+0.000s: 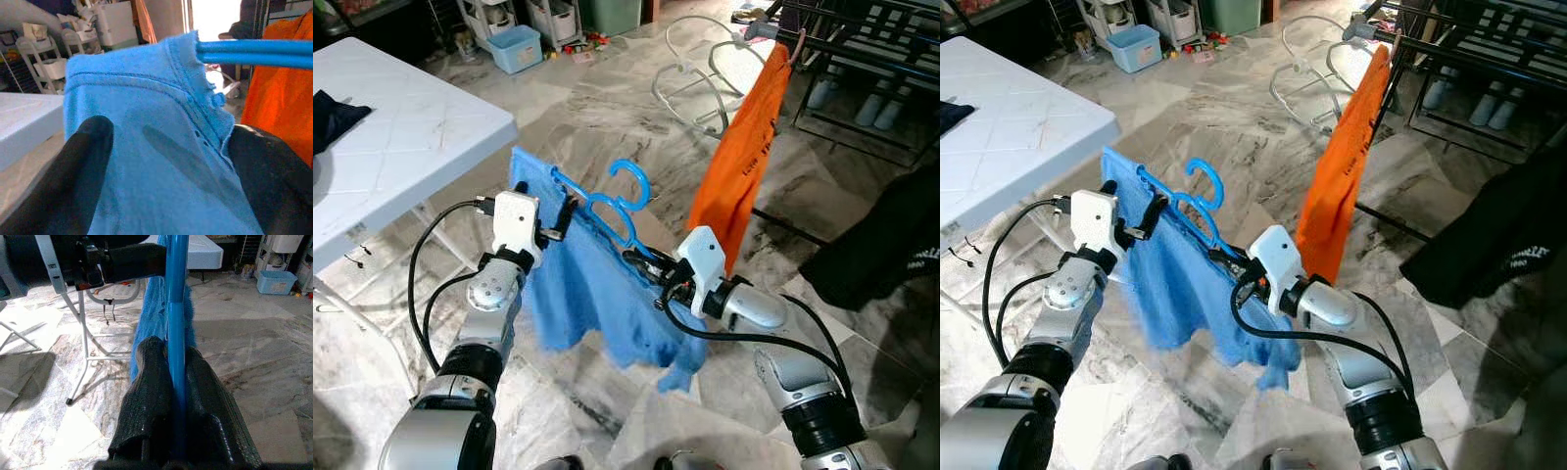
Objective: Hang hanger
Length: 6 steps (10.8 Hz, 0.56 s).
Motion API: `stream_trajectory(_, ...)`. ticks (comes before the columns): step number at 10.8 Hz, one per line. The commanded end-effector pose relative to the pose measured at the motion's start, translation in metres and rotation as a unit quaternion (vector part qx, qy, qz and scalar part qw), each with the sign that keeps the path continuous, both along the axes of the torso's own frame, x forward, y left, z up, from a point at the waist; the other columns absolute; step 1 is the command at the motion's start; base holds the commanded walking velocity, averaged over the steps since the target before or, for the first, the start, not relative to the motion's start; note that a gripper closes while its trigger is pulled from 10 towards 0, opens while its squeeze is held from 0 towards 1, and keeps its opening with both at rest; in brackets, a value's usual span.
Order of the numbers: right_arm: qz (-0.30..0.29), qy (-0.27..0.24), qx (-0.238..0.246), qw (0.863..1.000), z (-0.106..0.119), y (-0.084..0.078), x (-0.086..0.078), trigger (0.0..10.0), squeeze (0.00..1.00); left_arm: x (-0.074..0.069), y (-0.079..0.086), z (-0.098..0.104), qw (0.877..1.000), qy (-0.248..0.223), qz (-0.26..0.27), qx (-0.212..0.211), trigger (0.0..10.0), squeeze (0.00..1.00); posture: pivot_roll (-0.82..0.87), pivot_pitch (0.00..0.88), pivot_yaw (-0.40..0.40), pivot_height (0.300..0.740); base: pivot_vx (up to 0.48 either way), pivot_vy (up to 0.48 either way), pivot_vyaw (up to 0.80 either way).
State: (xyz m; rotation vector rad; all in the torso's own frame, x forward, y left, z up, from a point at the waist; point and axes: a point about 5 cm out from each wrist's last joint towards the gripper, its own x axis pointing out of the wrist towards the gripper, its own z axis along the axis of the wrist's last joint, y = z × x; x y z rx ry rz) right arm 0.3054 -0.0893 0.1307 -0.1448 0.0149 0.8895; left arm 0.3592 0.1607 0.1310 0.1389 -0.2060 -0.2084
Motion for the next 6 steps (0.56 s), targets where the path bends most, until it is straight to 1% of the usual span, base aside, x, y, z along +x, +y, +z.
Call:
stream_trajectory(1,0.013,-0.010,0.016,1.000,0.0083,0.0033,-0.0038,10.0,0.00,0.0022,0.0068,0.0035,1.000,-0.004,0.010,-0.002,0.0,0.00,-0.27,0.142,0.060,0.740,0.000,0.000,0.00)
stream_trajectory(4,0.014,-0.005,0.017,1.000,0.0073,0.0046,-0.0065,10.0,0.00,0.0036,0.0078,0.0035,1.000,-0.001,0.008,-0.004,0.0,0.00,-0.28,0.139,0.066,0.740,0.000,0.000,0.00)
stream_trajectory(6,0.004,-0.003,0.014,1.000,0.0058,0.0013,-0.0050,10.0,0.00,0.0043,0.0077,0.0049,1.000,-0.003,0.004,-0.005,0.0,0.00,-0.28,0.137,0.067,0.740,0.000,0.000,0.00)
